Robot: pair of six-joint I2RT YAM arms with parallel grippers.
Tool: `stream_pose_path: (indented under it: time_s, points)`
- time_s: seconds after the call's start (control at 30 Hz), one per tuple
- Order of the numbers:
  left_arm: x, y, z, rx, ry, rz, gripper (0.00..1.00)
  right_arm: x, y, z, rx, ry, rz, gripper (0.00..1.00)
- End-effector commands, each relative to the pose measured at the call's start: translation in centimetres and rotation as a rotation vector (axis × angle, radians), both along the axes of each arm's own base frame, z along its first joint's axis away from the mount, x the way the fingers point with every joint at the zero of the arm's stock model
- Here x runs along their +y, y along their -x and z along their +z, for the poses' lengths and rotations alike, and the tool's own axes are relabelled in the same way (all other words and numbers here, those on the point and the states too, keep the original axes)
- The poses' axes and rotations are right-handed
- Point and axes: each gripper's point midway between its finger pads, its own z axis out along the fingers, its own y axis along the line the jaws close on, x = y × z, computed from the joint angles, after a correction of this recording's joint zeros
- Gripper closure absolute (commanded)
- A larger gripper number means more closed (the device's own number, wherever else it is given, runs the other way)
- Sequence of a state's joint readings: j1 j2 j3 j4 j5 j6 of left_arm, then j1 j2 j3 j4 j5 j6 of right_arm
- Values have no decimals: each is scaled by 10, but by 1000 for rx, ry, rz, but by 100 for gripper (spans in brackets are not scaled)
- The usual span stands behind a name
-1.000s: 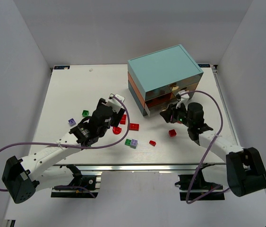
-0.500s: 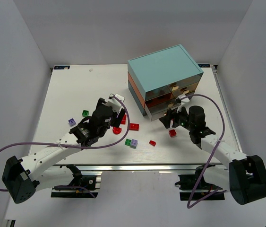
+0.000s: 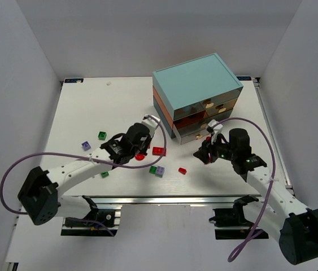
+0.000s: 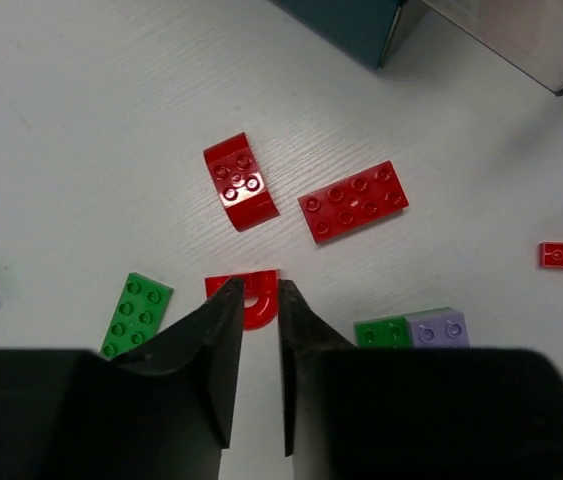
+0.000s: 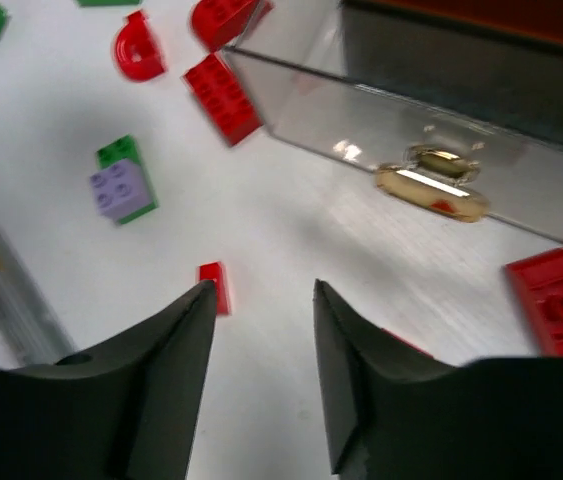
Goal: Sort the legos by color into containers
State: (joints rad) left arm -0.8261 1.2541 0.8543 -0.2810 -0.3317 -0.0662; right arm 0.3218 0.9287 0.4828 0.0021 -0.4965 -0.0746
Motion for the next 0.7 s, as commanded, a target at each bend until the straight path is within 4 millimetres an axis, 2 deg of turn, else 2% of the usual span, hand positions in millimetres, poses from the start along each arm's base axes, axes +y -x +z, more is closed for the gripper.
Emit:
stream_pose_path:
  time_s: [0.0,0.07,0.1,0.2,0.23,0.27,0.33,0.4,0.47,0.5,0.53,0.57,0.6,0.67]
  points:
    - [-18,0,4,101,84,17,71,10,22,20,-40,14,198,53]
    - [-21,3,1,156,120,69,75,18,34,25,-81,6,318,64]
    - [-16,6,-6,193,118,96,74,19,39,26,-81,2,349,77]
    - [-10,14,-15,276,192,216,43,24,46,36,-130,-3,423,92]
    - [-10,15,-13,283,219,242,34,24,45,41,-154,-2,438,92]
    - [-5,15,-15,294,236,280,26,24,44,43,-184,17,448,89]
    - [-7,15,-11,313,305,340,23,17,34,52,-216,62,390,82]
    - [-5,14,-7,329,367,408,21,9,29,60,-256,86,332,63]
    - [-1,13,-7,348,391,466,18,0,25,67,-322,109,261,53]
    - [0,10,-3,357,433,519,18,-2,24,68,-335,112,242,40]
    - [2,8,-3,357,444,551,15,-5,25,76,-380,111,226,37]
    - [10,9,-8,377,433,612,13,-5,25,76,-391,112,221,34]
    - [10,6,-3,387,469,661,12,-6,24,78,-404,111,217,32]
    - [12,10,-9,422,462,706,12,-8,21,80,-410,120,199,34]
